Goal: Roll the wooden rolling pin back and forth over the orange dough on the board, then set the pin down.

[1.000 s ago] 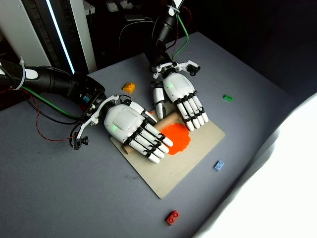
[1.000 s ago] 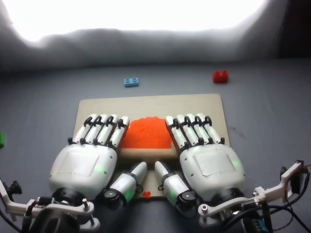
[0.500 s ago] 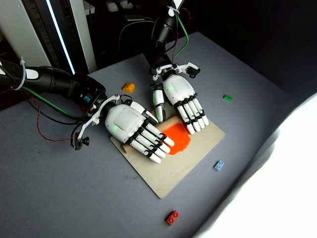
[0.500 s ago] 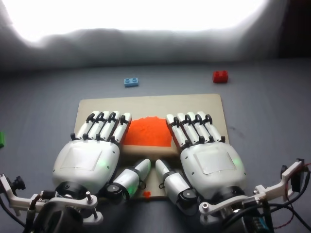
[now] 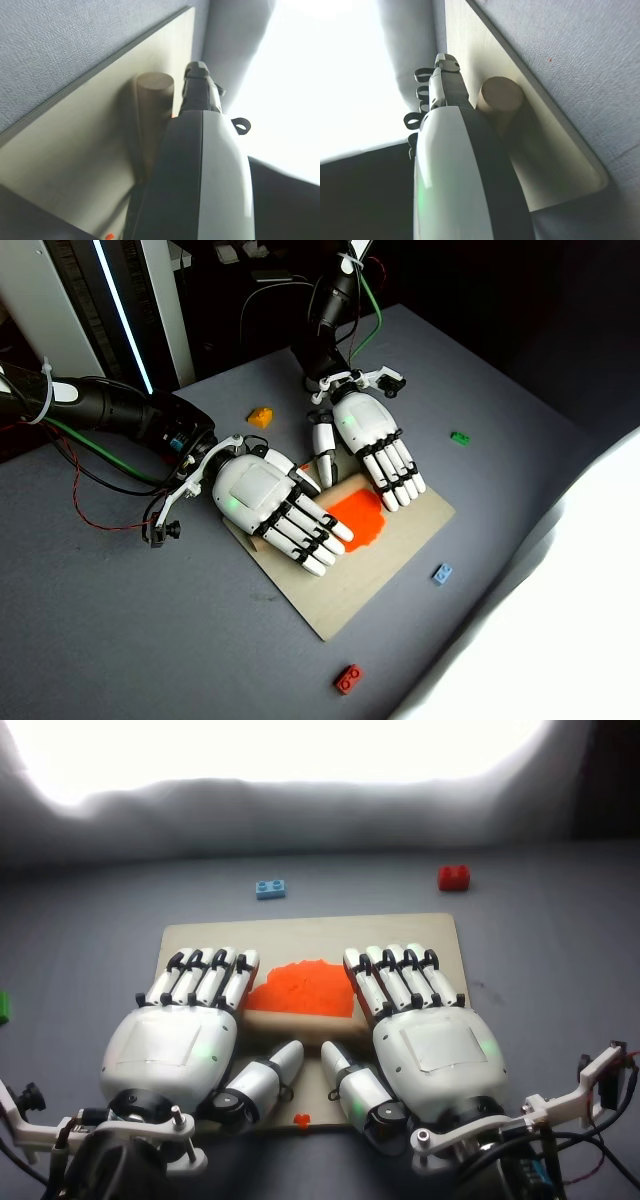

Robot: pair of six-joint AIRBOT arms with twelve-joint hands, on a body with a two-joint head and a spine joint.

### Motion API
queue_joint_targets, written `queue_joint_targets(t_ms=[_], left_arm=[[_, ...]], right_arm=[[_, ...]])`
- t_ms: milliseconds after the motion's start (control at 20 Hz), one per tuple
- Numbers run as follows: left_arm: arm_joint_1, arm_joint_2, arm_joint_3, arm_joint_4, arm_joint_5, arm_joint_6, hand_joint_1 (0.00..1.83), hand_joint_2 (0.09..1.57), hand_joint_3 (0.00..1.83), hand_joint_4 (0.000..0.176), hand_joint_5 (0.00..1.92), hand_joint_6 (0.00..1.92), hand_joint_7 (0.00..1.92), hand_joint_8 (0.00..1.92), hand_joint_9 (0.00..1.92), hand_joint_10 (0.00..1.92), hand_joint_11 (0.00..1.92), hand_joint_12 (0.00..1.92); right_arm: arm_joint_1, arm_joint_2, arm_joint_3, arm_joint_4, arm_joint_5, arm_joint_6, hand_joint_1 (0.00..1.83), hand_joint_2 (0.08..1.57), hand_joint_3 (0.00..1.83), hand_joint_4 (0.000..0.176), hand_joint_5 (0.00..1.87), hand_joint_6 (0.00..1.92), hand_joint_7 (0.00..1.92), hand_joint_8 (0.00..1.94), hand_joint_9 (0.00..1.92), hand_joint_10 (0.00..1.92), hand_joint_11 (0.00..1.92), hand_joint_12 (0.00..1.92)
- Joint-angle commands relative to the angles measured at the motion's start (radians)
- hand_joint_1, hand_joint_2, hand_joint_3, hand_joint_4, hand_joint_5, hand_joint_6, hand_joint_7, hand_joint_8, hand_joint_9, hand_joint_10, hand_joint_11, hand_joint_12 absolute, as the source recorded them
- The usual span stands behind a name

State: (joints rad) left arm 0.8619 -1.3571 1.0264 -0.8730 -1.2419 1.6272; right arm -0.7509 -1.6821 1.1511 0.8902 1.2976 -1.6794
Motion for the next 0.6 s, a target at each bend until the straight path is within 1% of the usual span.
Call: queue_joint_targets(t_ms=[0,200,550], left_arm=[[-0.009,0.004,0.011,0.048,-0.094,0.001,0.00,1.37,0.00,0.000,0.00,0.00,0.00,0.00,0.00,0.00,0.00,0.00],[-0.023,0.004,0.034,0.046,-0.076,-0.004,0.00,1.37,0.00,0.000,0.00,0.00,0.00,0.00,0.00,0.00,0.00,0.00],[-0.029,0.005,0.047,0.046,-0.061,-0.005,0.00,1.37,0.00,0.000,0.00,0.00,0.00,0.00,0.00,0.00,0.00,0.00]], right_arm=[[0.014,0.005,0.006,-0.081,0.083,0.003,0.00,1.44,0.00,0.000,0.00,0.00,0.00,0.00,0.00,0.00,0.00,0.00],[0.015,0.006,0.015,-0.080,0.077,0.008,0.00,1.45,0.01,0.000,0.00,0.00,0.00,0.00,0.00,0.00,0.00,0.00],[0.019,0.006,0.023,-0.080,0.072,0.013,0.00,1.45,0.00,0.000,0.00,0.00,0.00,0.00,0.00,0.00,0.00,0.00]])
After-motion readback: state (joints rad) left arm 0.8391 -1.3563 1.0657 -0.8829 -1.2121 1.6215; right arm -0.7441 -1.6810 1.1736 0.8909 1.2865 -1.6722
